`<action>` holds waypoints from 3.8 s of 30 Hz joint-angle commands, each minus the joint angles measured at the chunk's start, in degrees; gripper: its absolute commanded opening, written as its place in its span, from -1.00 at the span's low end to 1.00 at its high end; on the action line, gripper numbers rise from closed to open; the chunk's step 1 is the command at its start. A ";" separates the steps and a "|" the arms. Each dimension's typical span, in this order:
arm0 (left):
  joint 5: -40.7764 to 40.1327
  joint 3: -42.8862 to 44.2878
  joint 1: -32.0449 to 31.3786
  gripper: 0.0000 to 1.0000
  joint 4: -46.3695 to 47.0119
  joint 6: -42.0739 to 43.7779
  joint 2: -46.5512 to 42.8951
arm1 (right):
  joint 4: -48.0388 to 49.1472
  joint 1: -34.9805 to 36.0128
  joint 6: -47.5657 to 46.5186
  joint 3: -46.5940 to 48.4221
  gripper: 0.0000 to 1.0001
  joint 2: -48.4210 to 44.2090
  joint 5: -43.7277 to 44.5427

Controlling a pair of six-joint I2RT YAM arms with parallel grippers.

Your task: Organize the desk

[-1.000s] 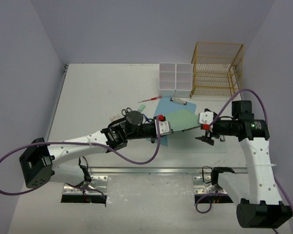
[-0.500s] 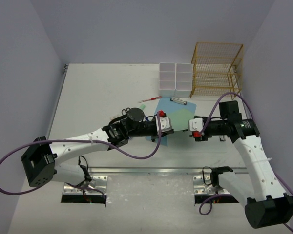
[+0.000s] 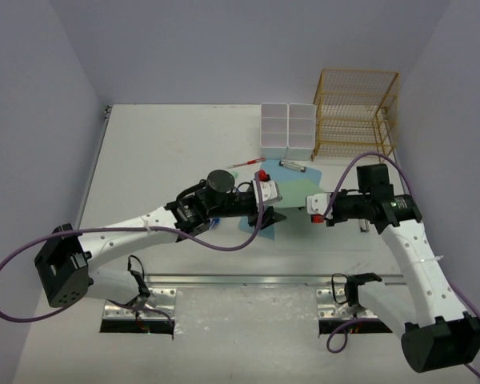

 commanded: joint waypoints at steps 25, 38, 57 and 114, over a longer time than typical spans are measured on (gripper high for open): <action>-19.58 11.20 7.44 0.89 -16.34 -5.85 -25.81 | 2.54 -0.70 -11.11 39.48 -1.00 7.73 20.99; -20.57 7.19 7.97 0.89 -15.49 -6.64 -26.38 | 0.65 -12.58 -13.51 67.95 -1.00 34.06 15.09; -20.13 5.25 8.06 0.89 -13.46 -6.55 -24.80 | 7.22 -17.51 -15.03 64.36 -1.00 42.09 9.03; -19.38 4.25 8.06 0.88 -13.59 -7.47 -23.57 | 1.00 -23.04 -21.46 59.02 -1.00 42.79 5.11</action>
